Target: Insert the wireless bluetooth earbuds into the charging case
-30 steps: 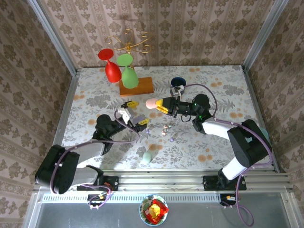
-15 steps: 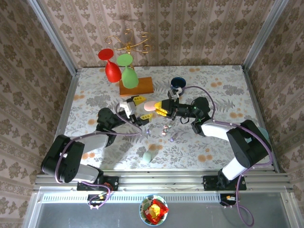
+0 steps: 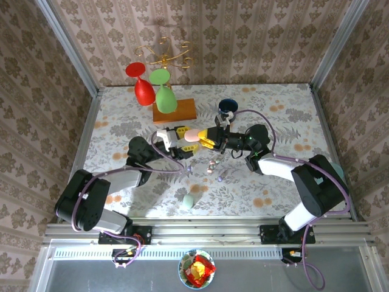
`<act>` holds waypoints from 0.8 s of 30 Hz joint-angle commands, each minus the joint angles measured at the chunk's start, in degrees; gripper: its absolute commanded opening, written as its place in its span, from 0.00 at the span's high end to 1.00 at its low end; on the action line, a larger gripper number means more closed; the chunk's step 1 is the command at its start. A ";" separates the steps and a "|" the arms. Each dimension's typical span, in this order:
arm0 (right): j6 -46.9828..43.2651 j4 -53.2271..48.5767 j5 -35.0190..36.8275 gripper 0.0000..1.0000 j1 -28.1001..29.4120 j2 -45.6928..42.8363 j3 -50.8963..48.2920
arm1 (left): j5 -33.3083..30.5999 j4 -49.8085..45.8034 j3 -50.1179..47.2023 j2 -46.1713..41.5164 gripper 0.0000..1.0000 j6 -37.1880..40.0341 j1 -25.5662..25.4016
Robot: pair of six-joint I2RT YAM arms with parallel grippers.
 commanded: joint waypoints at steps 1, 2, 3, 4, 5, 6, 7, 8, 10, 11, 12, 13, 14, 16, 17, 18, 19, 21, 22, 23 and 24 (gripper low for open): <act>-0.19 3.41 -1.52 0.95 0.29 -0.13 -0.51 | 1.47 1.63 1.58 0.69 0.46 -1.70 -0.20; -0.12 3.41 -1.51 0.95 0.33 -0.18 -0.58 | 1.48 1.67 1.59 0.70 0.47 -1.73 -0.19; -0.13 3.34 -1.52 0.95 0.33 -0.10 -0.59 | 1.59 1.67 1.62 0.73 0.48 -1.82 -0.19; -0.26 3.26 -1.49 0.95 0.31 -0.07 -0.57 | 1.57 1.67 1.61 0.75 0.49 -1.95 -0.19; -0.22 3.30 -1.46 0.95 0.31 -0.06 -0.59 | 1.64 1.67 1.77 0.82 0.50 -1.97 -0.19; -0.20 3.30 -1.43 0.95 0.31 -0.02 -0.59 | 1.70 1.67 1.85 0.90 0.51 -2.06 -0.19; -0.30 3.19 -1.46 0.95 0.35 0.10 -0.59 | 1.79 1.75 1.94 0.84 0.52 -2.28 -0.19; -0.34 3.15 -1.40 0.95 0.31 0.16 -0.66 | 1.79 1.67 1.95 0.90 0.52 -2.45 -0.19; -0.32 3.10 -1.26 0.95 0.32 0.32 -0.67 | 1.74 1.63 2.03 0.89 0.49 -2.84 -0.24; -0.15 3.10 -1.08 0.95 0.31 0.33 -0.70 | 1.73 1.68 1.99 0.89 0.48 -3.06 -0.27; -0.12 3.13 -1.00 0.95 0.31 0.33 -0.67 | 1.74 1.69 2.12 0.90 0.48 -3.19 -0.22; -0.17 3.05 -1.00 0.95 0.31 0.22 -0.67 | 1.89 1.67 2.18 0.91 0.48 -3.25 -0.25; -0.20 2.97 -1.00 0.95 0.31 0.27 -0.59 | 1.97 1.67 2.09 0.91 0.49 -3.28 -0.20; -0.29 2.72 -0.98 0.95 0.31 0.33 -0.59 | 2.01 1.71 2.04 0.90 0.52 -3.29 -0.27; -0.36 2.56 -1.00 0.95 0.35 0.33 -0.59 | 2.04 1.66 2.03 0.91 0.55 -3.28 -0.19; -0.38 2.48 -1.00 0.95 0.31 0.33 -0.59 | 2.10 1.67 2.02 0.86 0.57 -3.07 -0.27; -0.46 2.33 -1.00 0.95 0.31 0.33 -0.57 | 2.18 1.69 1.99 0.95 0.59 -3.11 -0.27; -1.18 1.18 -1.04 0.95 0.31 0.26 -0.67 | 2.28 1.65 2.02 1.01 0.64 -3.15 -0.20; -1.55 0.68 -1.00 0.95 0.31 0.25 -0.75 | 2.38 1.67 2.03 0.99 0.65 -3.12 -0.24; -2.03 -0.10 -1.00 0.94 0.36 0.13 -0.76 | 2.69 1.67 2.01 0.95 0.65 -2.83 -0.28; -2.43 -0.70 -0.87 0.93 0.22 -0.06 -0.89 | 2.72 1.70 1.95 0.85 0.65 -2.34 -0.28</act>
